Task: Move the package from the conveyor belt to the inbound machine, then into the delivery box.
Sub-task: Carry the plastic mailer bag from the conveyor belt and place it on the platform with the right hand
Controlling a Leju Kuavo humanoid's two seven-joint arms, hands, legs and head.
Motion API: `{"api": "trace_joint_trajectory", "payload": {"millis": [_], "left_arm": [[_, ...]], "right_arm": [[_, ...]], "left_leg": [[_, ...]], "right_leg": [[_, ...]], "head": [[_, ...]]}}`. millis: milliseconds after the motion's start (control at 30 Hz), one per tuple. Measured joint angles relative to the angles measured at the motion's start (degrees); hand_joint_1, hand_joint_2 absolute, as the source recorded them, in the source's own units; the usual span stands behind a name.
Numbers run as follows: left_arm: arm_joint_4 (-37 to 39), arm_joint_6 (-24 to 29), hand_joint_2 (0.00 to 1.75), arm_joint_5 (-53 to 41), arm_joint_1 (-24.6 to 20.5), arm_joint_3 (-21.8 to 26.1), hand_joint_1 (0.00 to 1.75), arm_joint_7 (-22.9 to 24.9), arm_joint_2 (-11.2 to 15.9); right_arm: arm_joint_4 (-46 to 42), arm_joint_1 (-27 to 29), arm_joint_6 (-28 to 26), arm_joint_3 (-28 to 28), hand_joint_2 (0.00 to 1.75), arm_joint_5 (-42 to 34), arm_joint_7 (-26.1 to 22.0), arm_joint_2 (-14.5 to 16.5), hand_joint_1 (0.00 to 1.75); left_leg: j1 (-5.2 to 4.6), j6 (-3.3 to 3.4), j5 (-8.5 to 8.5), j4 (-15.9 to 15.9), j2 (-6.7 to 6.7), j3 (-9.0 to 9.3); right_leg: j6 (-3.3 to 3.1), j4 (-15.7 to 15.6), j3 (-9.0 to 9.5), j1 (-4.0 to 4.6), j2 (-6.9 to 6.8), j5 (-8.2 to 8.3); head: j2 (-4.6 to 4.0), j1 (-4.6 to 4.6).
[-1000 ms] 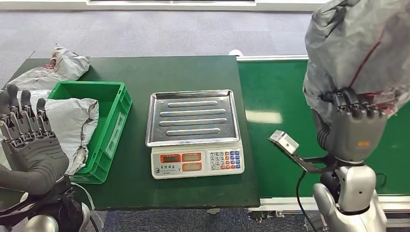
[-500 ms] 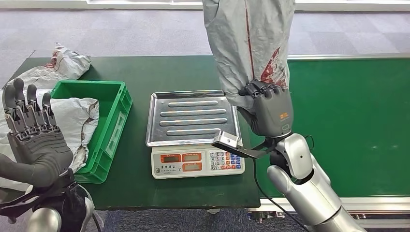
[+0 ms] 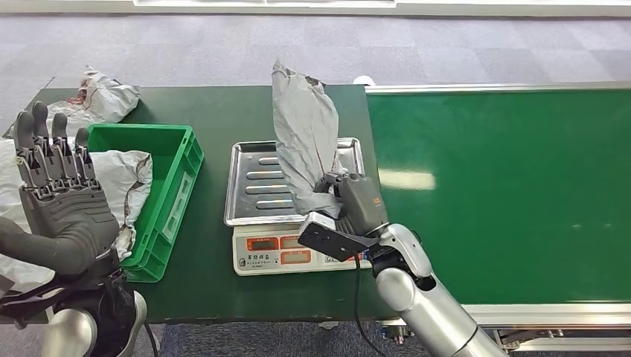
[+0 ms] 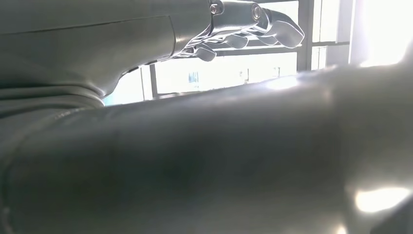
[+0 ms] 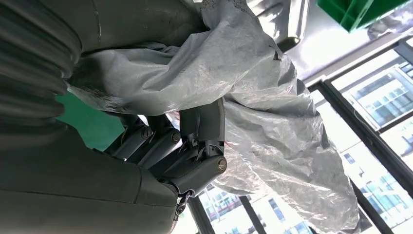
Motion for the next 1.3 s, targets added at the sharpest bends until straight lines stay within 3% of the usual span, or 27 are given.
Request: {"api": "trace_joint_trajectory", "payload": {"millis": [300, 433, 733, 867, 1300], "left_arm": [[0.0, -0.5, 0.0, -0.3, 0.0, 0.0, 0.0, 0.0, -0.4], [0.0, -1.0, 0.0, -0.4, 0.2, 0.0, 0.0, -0.1, -0.7], [-0.3, -1.2, 0.0, -1.2, 0.6, 0.0, 0.0, 0.0, -1.2], [-0.7, -1.2, 0.0, -1.9, 0.9, 0.0, 0.0, 0.0, -1.3], [-1.3, 2.4, 0.0, -7.0, 1.4, 0.1, 0.0, -1.2, -1.6]], "right_arm": [[0.5, 1.0, 2.2, 0.1, 1.75, -2.4, -1.9, 0.8, 1.69], [0.5, 1.1, 3.3, 0.2, 1.75, -0.8, -2.7, 1.2, 0.03], [0.3, 1.2, 1.8, 0.3, 1.75, 3.3, -0.9, 1.9, 0.0], [-0.9, 1.9, 0.8, 0.2, 0.0, 5.5, 0.3, 2.0, 0.0], [-9.9, 5.7, -8.6, -1.8, 0.0, 15.7, 2.3, 1.3, 0.0]], "left_leg": [[-0.01, 0.0, 0.0, 0.0, 0.0, -0.01], [0.0, 0.0, 0.0, 0.0, 0.0, 0.0], [0.0, 0.0, 0.0, 0.0, 0.0, -0.01], [0.0, 0.0, 0.0, 0.0, 0.0, -0.01], [-0.01, 0.0, 0.0, 0.0, 0.0, 0.0]], "right_leg": [[0.0, 0.0, 0.0, -0.02, 0.0, 0.0], [0.0, 0.0, 0.0, 0.0, 0.0, 0.0], [0.0, 0.0, 0.0, -0.01, 0.0, 0.0], [0.0, 0.0, -0.01, -0.01, 0.0, 0.0], [0.0, 0.0, -0.01, -0.01, 0.0, 0.0]], "head": [[0.0, -0.01], [0.0, -0.01], [0.0, 0.0], [0.0, -0.01], [0.0, -0.01]]}}
